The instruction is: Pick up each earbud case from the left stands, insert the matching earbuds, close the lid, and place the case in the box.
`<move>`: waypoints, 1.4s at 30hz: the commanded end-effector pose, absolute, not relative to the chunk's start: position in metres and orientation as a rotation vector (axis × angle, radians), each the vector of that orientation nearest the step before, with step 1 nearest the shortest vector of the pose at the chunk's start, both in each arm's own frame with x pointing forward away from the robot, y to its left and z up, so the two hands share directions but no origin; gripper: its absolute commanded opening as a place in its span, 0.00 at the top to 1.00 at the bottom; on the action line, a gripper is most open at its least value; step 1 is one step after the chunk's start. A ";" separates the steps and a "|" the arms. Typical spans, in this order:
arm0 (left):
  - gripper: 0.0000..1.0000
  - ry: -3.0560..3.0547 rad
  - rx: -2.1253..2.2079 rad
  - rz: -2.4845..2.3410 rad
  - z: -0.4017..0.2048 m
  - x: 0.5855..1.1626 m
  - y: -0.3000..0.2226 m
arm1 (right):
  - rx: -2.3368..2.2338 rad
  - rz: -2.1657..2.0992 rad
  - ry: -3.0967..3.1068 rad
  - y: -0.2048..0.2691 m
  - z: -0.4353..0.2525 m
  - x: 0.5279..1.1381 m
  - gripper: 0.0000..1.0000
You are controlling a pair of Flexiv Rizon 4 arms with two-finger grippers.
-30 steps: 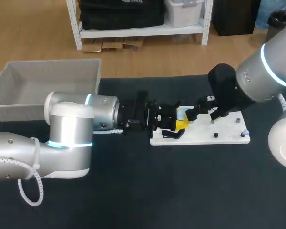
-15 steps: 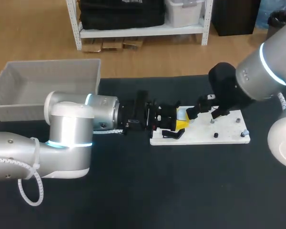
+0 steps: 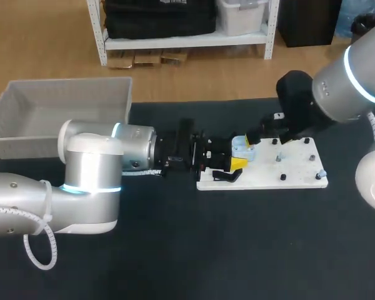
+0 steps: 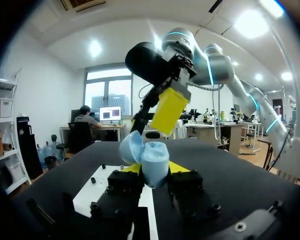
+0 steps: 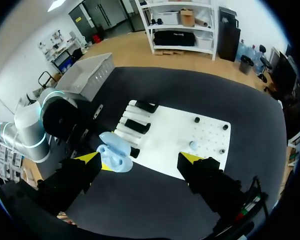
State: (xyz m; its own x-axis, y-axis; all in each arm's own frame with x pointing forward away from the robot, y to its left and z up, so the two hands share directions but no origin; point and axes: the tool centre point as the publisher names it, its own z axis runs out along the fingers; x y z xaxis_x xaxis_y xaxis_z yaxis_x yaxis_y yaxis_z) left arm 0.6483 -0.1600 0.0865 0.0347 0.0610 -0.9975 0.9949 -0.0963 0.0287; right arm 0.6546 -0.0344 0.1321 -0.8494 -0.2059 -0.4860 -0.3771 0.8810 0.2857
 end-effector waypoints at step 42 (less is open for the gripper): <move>1.00 1.186 1.335 -1.218 0.086 0.646 -0.160 | -0.488 -0.026 2.995 -0.175 0.045 0.649 0.42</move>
State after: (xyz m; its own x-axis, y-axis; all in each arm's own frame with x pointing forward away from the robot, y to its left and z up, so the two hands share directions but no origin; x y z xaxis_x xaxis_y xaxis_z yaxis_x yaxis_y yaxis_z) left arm 0.6482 -0.1598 0.0866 0.0346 0.0611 -0.9975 0.9949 -0.0962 0.0286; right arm 0.6442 -0.1768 0.0496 -0.9413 -0.3170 -0.1163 -0.3147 0.9484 -0.0379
